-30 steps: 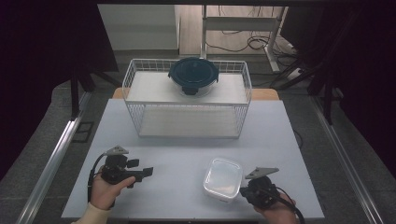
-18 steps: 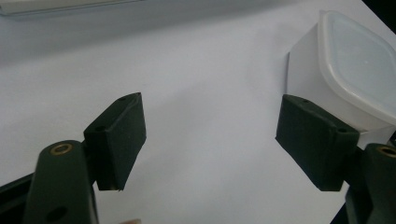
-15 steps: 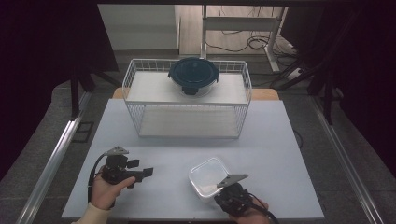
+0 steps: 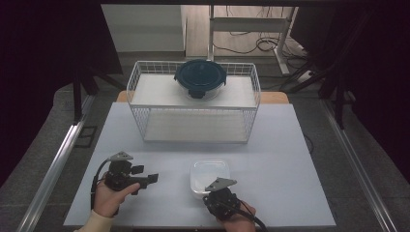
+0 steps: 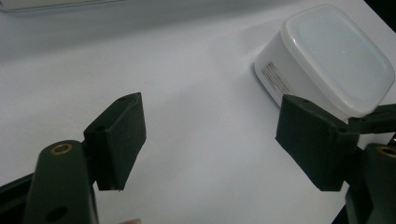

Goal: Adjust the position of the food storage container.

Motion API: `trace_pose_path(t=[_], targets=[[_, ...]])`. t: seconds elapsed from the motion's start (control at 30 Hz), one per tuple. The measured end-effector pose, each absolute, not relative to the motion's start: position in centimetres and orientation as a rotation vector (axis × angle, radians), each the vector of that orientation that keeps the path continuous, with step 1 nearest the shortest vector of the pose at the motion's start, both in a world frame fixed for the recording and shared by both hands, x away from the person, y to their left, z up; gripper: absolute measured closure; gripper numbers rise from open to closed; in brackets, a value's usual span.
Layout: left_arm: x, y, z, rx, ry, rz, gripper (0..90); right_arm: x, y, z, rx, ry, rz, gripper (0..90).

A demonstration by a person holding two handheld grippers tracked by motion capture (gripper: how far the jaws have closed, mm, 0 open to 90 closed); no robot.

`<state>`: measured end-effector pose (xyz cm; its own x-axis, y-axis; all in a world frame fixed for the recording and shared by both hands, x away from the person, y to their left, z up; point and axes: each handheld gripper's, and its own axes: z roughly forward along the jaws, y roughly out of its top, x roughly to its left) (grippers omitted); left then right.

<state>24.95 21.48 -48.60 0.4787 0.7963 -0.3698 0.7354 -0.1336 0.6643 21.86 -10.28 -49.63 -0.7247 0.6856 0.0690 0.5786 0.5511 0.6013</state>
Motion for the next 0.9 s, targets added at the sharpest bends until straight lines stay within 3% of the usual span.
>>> trace_pose_path(t=[0.23, 0.43, 0.63, 0.77, 0.9], targets=[[24.9, 21.8, -48.6, 1.88, 1.286, 0.094, 23.5, 21.3, -11.1, -48.4, 1.055, 2.599, 0.966, 89.4], [24.9, 21.4, -48.8, 1.892, 1.281, 0.087, 23.5, 21.8, -13.4, -45.1, 1.015, 2.542, 1.056, 89.4], [25.0, 20.8, -49.2, 1.92, 1.273, 0.074, 23.4, 27.3, -15.1, -41.7, 1.002, 2.463, 1.02, 89.6], [24.9, 20.9, -49.1, 1.911, 1.276, 0.074, 23.4, 32.7, -14.6, -42.5, 1.012, 2.512, 0.931, 89.6], [24.9, 21.3, -49.4, 1.907, 1.289, 0.07, 23.4, 35.4, -13.3, -44.1, 0.926, 2.578, 0.803, 89.6]])
